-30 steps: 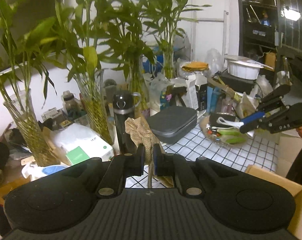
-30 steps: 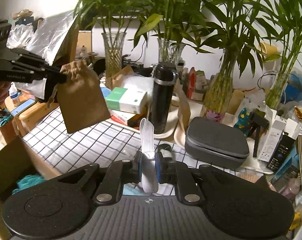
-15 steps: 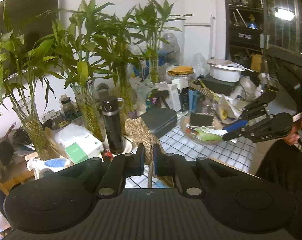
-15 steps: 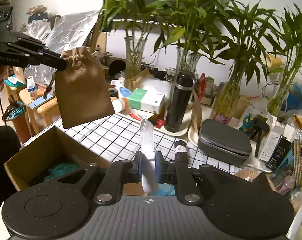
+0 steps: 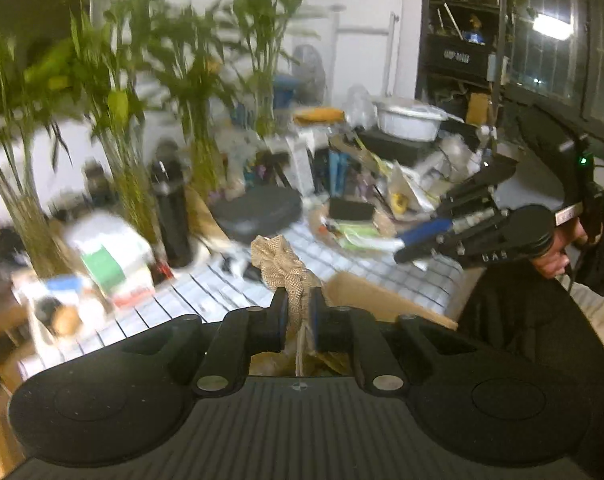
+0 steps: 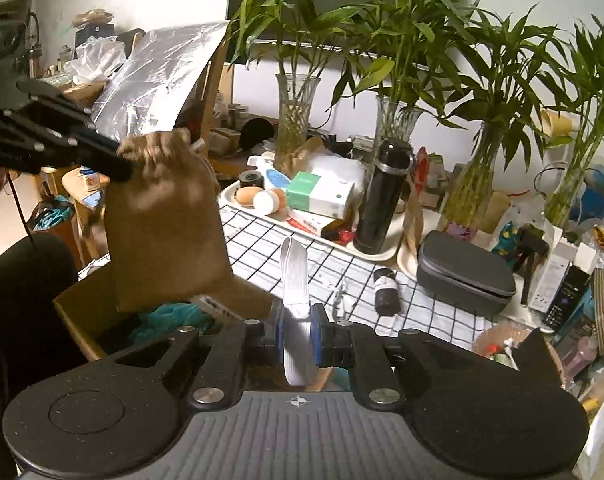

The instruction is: Organize soft objects

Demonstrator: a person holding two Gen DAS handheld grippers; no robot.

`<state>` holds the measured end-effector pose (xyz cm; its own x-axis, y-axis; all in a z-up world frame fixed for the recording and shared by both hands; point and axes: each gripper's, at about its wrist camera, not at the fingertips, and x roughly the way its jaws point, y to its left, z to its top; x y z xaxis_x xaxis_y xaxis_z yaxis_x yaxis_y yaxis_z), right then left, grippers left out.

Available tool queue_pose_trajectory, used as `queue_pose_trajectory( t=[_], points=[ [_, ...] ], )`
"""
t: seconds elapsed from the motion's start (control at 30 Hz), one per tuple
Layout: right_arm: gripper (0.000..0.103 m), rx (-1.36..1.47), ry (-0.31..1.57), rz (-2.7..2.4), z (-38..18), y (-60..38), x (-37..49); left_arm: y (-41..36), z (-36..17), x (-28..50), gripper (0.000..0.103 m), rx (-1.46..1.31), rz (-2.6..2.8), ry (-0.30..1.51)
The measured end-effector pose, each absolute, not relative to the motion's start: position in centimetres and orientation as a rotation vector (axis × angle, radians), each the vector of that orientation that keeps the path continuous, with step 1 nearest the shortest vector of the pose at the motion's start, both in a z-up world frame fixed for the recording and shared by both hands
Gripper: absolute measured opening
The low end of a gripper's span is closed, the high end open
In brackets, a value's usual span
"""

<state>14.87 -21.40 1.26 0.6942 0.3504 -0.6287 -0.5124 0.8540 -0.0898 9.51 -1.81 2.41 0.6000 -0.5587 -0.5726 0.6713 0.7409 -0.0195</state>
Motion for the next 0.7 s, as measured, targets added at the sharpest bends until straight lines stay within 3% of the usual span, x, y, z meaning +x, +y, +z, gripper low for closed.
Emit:
queue_pose_trajectory(
  t=[0.07, 0.3, 0.7],
  points=[
    [0.016, -0.273, 0.643, 0.492, 1.2, -21.2, 14.4, -1.9, 1.3, 9.3, 0.028, 0.224, -0.703, 0.630],
    [0.016, -0.260, 0.667, 0.498, 0.7, -21.2, 13.1, -1.4, -0.1, 7.6, 0.047, 0.306, -0.600, 0.640],
    [0.016, -0.203, 0.726, 0.504, -0.1, -20.6, 12.9, -0.3, -0.1, 6.5, 0.049, 0.278, -0.550, 0.650]
  ],
)
